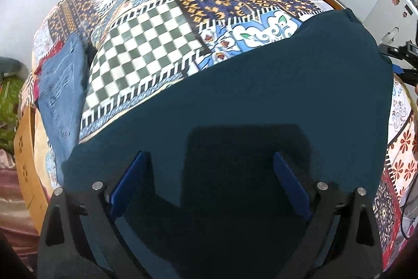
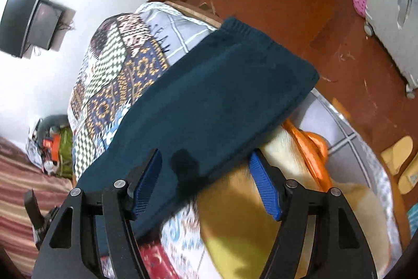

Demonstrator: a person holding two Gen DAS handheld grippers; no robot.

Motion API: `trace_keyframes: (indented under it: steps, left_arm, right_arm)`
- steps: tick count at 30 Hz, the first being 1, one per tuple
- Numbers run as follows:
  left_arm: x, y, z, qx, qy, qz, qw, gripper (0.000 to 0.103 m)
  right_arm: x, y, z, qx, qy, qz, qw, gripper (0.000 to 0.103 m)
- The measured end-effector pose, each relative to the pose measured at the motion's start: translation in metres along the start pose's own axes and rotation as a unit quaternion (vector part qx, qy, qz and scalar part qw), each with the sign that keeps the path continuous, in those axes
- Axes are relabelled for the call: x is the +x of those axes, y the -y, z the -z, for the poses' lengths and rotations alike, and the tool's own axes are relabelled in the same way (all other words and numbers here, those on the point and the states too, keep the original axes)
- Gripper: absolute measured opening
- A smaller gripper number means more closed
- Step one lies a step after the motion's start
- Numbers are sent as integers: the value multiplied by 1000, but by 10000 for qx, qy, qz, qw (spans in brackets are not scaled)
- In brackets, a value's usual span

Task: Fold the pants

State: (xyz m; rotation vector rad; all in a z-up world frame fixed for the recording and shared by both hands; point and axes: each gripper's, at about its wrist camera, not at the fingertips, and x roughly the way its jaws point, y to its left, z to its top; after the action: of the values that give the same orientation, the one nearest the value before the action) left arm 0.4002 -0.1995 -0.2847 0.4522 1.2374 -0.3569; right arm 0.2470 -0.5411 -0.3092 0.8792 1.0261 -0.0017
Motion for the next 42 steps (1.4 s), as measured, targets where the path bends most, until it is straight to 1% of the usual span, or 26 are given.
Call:
trace_keyframes:
  steps: [3, 4, 5, 6, 7, 9, 10, 12, 13, 16, 19, 23, 26, 31, 35, 38, 42]
  left_arm:
    - [3, 3, -6, 53, 40, 9, 10000, 99]
    - [4, 4, -7, 53, 53, 20, 10000, 99]
    - [4, 3, -9, 41, 59, 33, 10000, 99]
    - [5, 3, -10, 19, 63, 46, 10000, 99]
    - [5, 2, -11, -12, 76, 61, 10000, 99]
    - [4, 1, -12, -80, 103, 81, 9999, 99]
    - [3, 1, -12, -101, 108, 76, 9999, 99]
    - [-2, 2, -10, -125, 162, 74, 9998, 99]
    - [-5, 3, -10, -118, 217, 75, 9997, 99]
    - [-25, 4, -7, -112, 475, 53, 9988, 99]
    - [-48, 2, -3, -166, 740, 96, 9971, 99]
    - [-78, -6, 4, -305, 1083, 142, 9935, 99]
    - [-97, -15, 12, -382, 1281, 59, 9910, 99]
    - [-121, -33, 31, -576, 1510, 84, 9868, 99]
    - [-139, -51, 51, -749, 1711, 118, 9823, 99]
    - [-153, -68, 69, -913, 1863, 142, 9781, 99]
    - [-165, -96, 96, -1227, 2019, 175, 9715, 99]
  right_arm:
    - [6, 1, -8, 15, 62, 135, 9999, 57]
    - [8, 2, -10, 42, 87, 182, 9998, 51]
    - [8, 4, -13, 107, 131, 211, 9996, 47]
    - [7, 8, -15, 163, 159, 202, 9995, 39]
    - [5, 12, -17, 232, 197, 181, 9994, 29]
    - [2, 17, -21, 355, 280, 60, 9990, 19]
    - [0, 18, -22, 374, 323, -16, 9988, 16]
    - [-2, 13, -23, 259, 408, 13, 9988, 14]
    - [-6, 7, -22, 94, 470, 106, 9988, 13]
    - [-17, -10, -21, -261, 682, 280, 9969, 11]
    - [-34, -29, -21, -507, 897, 280, 9943, 10]
    - [-59, -65, -16, -997, 1200, 309, 9873, 10]
    - [-75, -92, -9, -1319, 1324, 174, 9822, 9]
    - [-96, -144, 8, -1912, 1613, 6, 9682, 9]
    - [-102, -189, 26, -2379, 1682, -186, 9564, 9]
    - [-100, -225, 45, -2805, 1660, -292, 9449, 9]
    - [-82, -268, 77, -3354, 1462, -429, 9297, 9]
